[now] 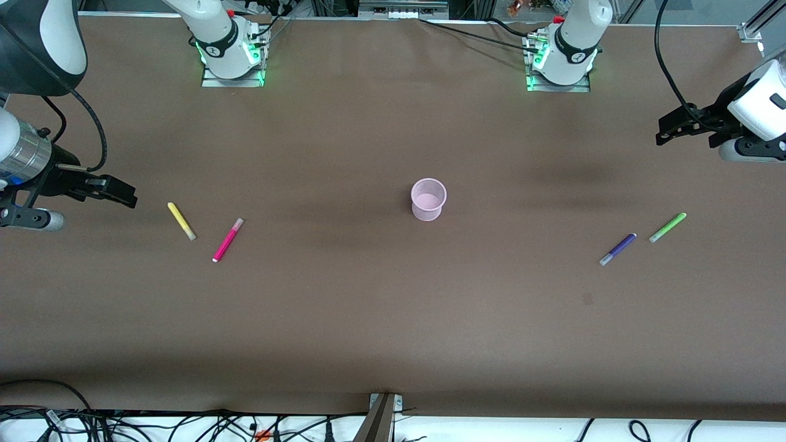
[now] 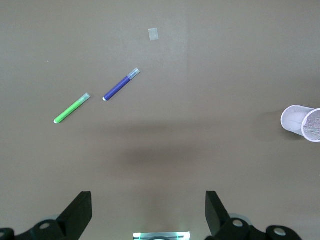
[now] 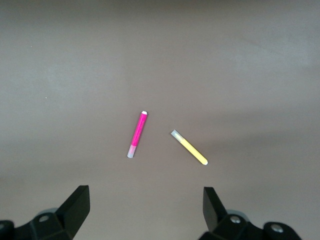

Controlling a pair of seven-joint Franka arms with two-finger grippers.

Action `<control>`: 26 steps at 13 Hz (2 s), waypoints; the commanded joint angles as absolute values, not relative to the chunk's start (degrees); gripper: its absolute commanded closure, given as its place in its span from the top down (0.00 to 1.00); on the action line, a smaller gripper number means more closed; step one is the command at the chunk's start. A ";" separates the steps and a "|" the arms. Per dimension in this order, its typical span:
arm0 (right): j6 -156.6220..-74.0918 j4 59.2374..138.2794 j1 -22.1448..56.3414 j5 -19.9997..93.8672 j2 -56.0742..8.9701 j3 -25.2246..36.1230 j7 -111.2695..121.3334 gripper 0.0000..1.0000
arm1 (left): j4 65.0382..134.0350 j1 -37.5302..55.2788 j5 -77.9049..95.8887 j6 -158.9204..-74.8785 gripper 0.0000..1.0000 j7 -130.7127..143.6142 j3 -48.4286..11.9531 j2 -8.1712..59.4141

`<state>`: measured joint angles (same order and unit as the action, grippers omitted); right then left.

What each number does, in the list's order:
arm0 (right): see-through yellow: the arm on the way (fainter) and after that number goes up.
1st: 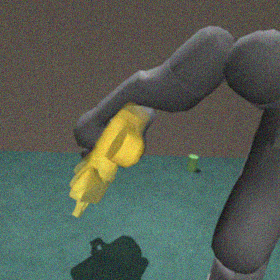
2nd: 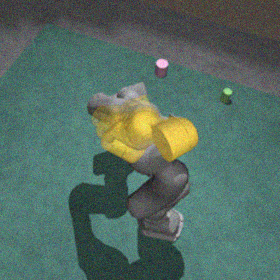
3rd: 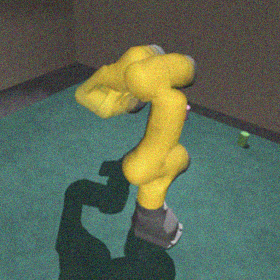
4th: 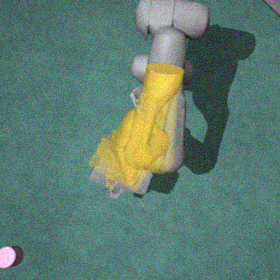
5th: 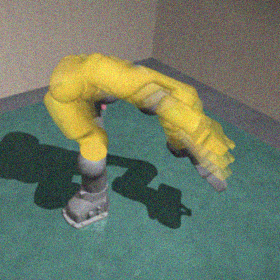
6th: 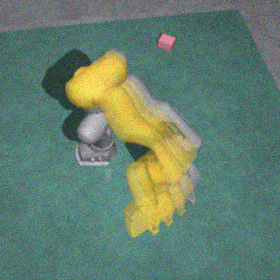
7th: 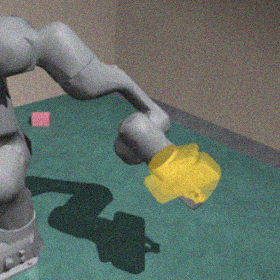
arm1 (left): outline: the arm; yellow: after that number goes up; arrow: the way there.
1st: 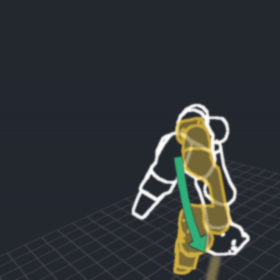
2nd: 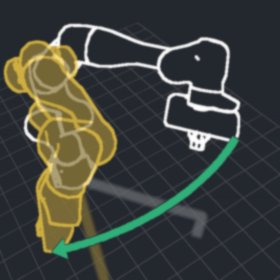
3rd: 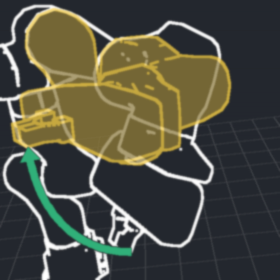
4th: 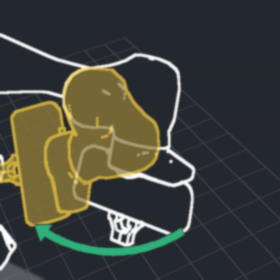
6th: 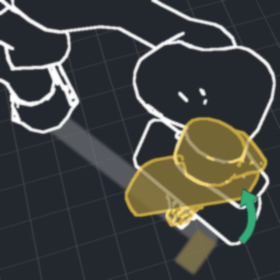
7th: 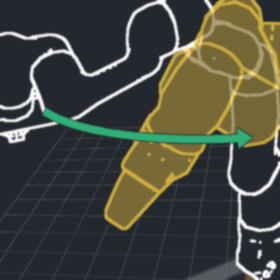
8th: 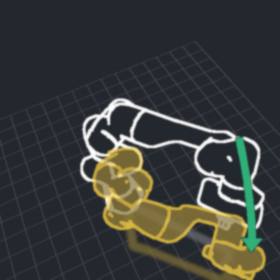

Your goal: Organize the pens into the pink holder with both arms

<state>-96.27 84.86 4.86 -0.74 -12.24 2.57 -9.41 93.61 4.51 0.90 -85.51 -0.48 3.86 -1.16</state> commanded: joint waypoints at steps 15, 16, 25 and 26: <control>-98.77 85.52 4.48 0.00 -12.92 2.90 -8.44 1.00 | 91.94 5.45 1.93 -85.43 1.00 -0.52 2.72 2.27; -99.66 85.43 4.48 -0.09 -13.62 2.90 -8.35 1.00 | 92.02 5.97 1.15 -85.26 1.00 -0.35 2.72 5.68; -104.57 86.83 5.18 0.18 -26.18 2.73 -20.10 1.00 | 90.97 1.59 -2.37 -89.54 1.00 -21.49 3.25 21.77; -108.16 88.66 5.27 0.26 -27.24 2.64 -22.13 1.00 | 91.14 0.54 -3.16 -92.34 1.00 -26.06 3.25 23.88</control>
<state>-104.07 86.80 4.95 -0.54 -25.64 2.75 -18.04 93.32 2.41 -1.68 -89.62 -18.12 3.35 19.12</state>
